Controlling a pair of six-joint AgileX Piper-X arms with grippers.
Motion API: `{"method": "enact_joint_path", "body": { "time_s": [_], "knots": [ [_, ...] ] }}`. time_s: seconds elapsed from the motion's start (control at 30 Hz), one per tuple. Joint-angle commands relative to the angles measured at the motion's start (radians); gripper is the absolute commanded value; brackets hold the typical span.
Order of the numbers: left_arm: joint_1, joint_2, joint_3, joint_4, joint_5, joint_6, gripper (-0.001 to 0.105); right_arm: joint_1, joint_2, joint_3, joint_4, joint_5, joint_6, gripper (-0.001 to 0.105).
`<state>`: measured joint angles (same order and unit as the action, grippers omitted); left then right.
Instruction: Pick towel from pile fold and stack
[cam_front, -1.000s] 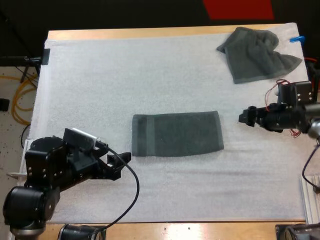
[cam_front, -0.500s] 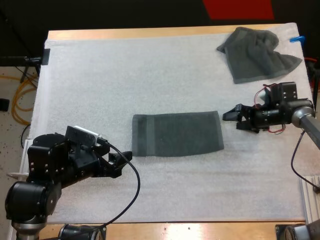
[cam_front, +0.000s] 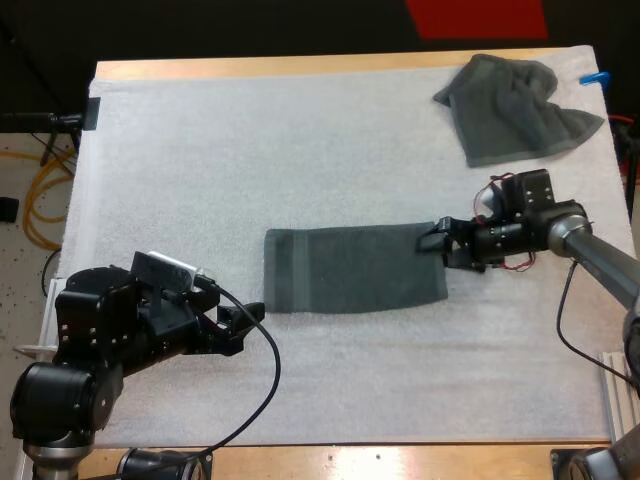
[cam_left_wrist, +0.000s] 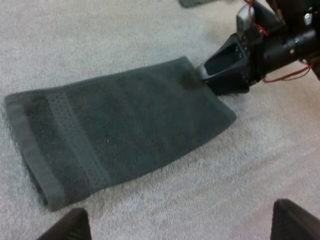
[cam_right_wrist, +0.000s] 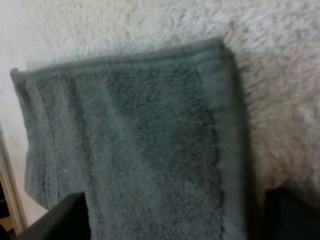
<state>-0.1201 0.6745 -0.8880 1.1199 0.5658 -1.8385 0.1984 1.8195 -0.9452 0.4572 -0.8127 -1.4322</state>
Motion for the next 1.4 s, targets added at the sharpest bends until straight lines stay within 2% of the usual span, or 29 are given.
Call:
{"method": "enact_joint_path", "body": {
  "time_s": [0.0,0.57,0.8,0.87,0.9,0.97,1.03,1.07,1.2,1.27,1.33,1.37],
  "knots": [
    [-0.005,0.000,-0.005,0.003,0.012,-0.005,0.070,0.018,0.017,0.003,0.013,-0.003,0.000,0.071],
    [-0.005,0.000,-0.005,0.003,0.012,-0.005,0.070,0.074,0.017,0.003,0.044,-0.004,0.015,0.071],
    [-0.005,0.000,-0.005,0.003,0.012,-0.005,0.070,0.094,0.017,0.003,0.039,0.068,0.015,0.071],
    [-0.005,0.000,-0.005,0.003,0.012,-0.005,0.070,0.094,0.017,0.003,0.045,0.068,0.015,0.066],
    [-0.005,0.000,-0.005,0.003,0.012,-0.005,0.070,0.094,0.017,0.003,0.051,0.068,0.015,0.060],
    [-0.005,0.000,-0.005,0.003,0.012,-0.005,0.070,0.094,0.017,0.003,0.052,0.076,0.015,0.041],
    [-0.005,0.000,-0.005,0.003,0.012,-0.005,0.070,0.094,0.017,0.003,0.052,0.092,0.015,0.009],
    [-0.005,0.000,-0.005,0.003,0.012,-0.005,0.070,0.094,0.017,0.003,0.052,0.098,0.015,0.002],
    [-0.005,0.000,-0.005,0.003,0.012,-0.005,0.070,0.094,0.012,0.003,0.050,0.108,-0.007,0.001],
    [-0.005,0.000,-0.005,0.003,0.012,-0.005,0.070,0.094,-0.004,0.003,0.058,0.145,-0.011,0.001],
    [-0.005,0.000,-0.005,0.003,0.012,-0.005,0.070,0.094,-0.035,0.003,0.088,0.249,-0.045,0.001],
    [-0.005,0.000,-0.005,0.003,0.012,-0.005,0.070,0.094,-0.046,0.003,0.096,0.270,-0.054,0.001]
  ]
}}
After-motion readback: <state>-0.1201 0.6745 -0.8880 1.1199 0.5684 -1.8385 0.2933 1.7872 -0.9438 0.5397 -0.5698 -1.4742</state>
